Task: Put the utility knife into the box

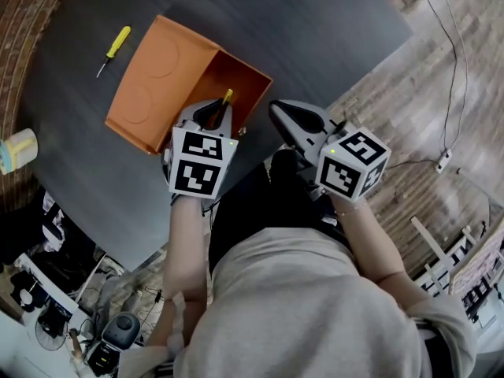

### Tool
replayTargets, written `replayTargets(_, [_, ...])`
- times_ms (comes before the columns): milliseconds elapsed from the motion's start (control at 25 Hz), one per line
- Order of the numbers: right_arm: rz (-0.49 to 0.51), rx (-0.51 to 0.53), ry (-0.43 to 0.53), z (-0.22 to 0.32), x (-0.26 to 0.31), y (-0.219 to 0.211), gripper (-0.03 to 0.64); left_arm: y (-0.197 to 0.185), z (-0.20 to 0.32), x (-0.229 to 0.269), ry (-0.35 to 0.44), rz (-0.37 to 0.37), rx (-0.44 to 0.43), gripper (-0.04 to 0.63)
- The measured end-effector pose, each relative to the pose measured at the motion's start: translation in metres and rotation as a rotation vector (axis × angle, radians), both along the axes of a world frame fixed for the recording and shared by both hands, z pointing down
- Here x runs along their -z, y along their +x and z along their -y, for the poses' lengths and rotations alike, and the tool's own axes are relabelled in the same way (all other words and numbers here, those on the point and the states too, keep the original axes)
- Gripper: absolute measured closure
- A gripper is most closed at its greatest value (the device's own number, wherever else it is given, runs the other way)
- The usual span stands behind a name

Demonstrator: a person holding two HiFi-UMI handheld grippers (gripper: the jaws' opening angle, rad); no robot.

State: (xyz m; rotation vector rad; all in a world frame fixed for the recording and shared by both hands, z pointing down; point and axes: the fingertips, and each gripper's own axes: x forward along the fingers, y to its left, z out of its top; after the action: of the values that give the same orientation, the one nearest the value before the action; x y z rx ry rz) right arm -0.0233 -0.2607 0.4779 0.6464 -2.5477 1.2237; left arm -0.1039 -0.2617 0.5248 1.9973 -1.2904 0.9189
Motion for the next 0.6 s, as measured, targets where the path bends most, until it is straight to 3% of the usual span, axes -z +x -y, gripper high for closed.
replayTargets(160, [0.005, 0.003, -0.002, 0.0, 0.0, 0.001, 0.609, -0.003, -0.001, -0.007, -0.013, 0.035, -0.017, 0.552])
replayTargets(600, [0.007, 0.008, -0.001, 0.002, 0.001, 0.001, 0.609, 0.001, -0.003, -0.012, -0.037, 0.021, -0.054, 0.552])
